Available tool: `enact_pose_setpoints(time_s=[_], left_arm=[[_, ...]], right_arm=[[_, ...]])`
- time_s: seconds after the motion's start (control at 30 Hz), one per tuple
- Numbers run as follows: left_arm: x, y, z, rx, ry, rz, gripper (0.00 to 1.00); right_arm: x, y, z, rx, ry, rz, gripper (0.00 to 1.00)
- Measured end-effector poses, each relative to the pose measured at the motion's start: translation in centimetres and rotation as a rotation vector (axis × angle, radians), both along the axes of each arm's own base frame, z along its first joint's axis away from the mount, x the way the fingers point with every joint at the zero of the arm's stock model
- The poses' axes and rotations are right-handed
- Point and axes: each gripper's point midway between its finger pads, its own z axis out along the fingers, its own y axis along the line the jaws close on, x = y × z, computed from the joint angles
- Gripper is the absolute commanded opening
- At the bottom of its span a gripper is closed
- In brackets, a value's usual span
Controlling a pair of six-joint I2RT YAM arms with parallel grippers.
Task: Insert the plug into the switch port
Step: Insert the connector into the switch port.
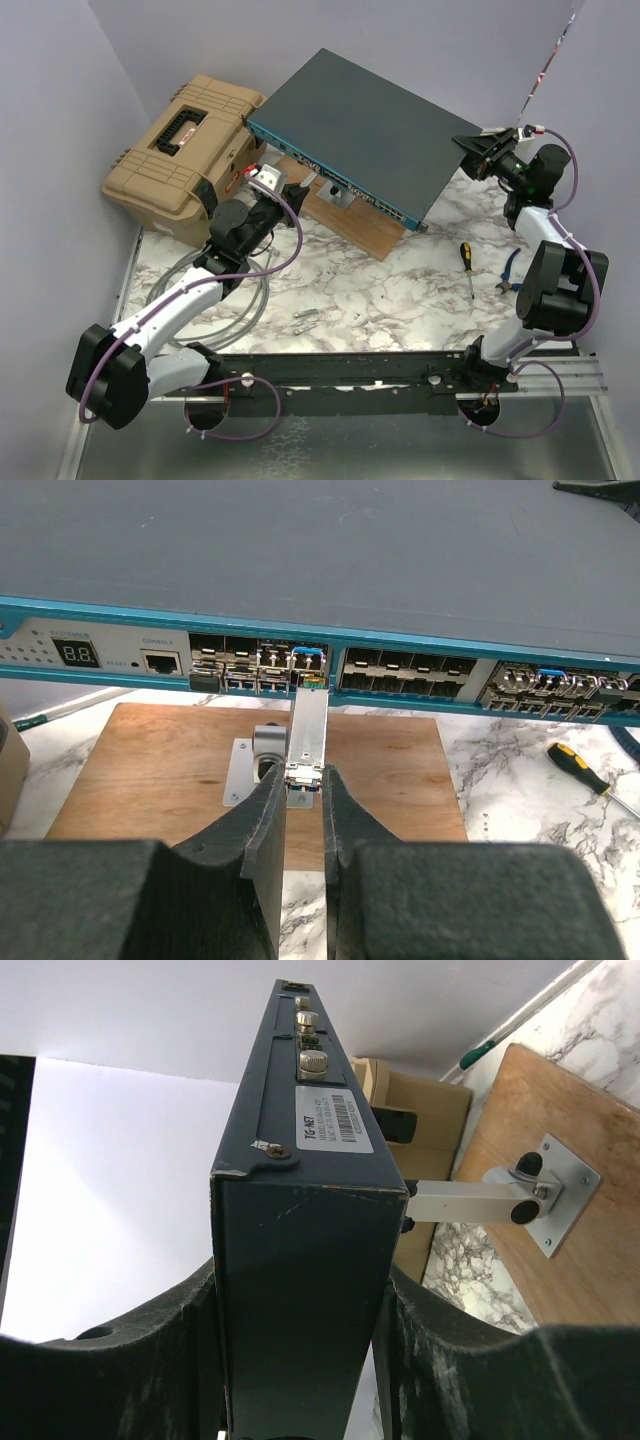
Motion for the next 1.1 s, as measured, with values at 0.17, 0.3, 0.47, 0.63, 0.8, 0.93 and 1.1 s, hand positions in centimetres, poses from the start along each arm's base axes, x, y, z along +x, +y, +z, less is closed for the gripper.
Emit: enact_pose_setpoints(time_s=[0.17,0.3,0.47,0.63,0.8,0.93,1.1], left_arm=[[-0.3,0.0,0.2,-0.004,-0.009,-0.008,0.0],[-1.1,0.3,0.5,-0.017,-0.025,-0.013,0.0],[-1.8,0.7,1.3,-0.031,-0.046,-0.013,0.0],[-1.7,0.6,1.1,-0.028,-0.041,-0.013,0.0],[-1.2,0.3,-0.2,-0.01,-0.011,-0.013,0.0],[-0.8,0.1,-1.0,0.002,0.009,-0.013,0.0],[-0.5,0.0,-0.7,0.001,0.008,-0.01,0.0]], right_arm=[[0.0,0.0,0.1,0.0,-0.001,0.001,0.36],[0.0,0.0,0.1,0.0,-0.001,0.002,0.35],[0.0,0.0,0.1,0.0,-0.001,0.001,0.35],[0.0,0.0,0.1,0.0,-0.001,0.002,0.33],[0.0,0.0,0.1,0.0,-0.001,0.001,0.32],[0.0,0.0,0.1,-0.001,-0.002,0.001,0.32],[0.0,0.0,-0.1,-0.001,-0.002,-0.002,0.32]])
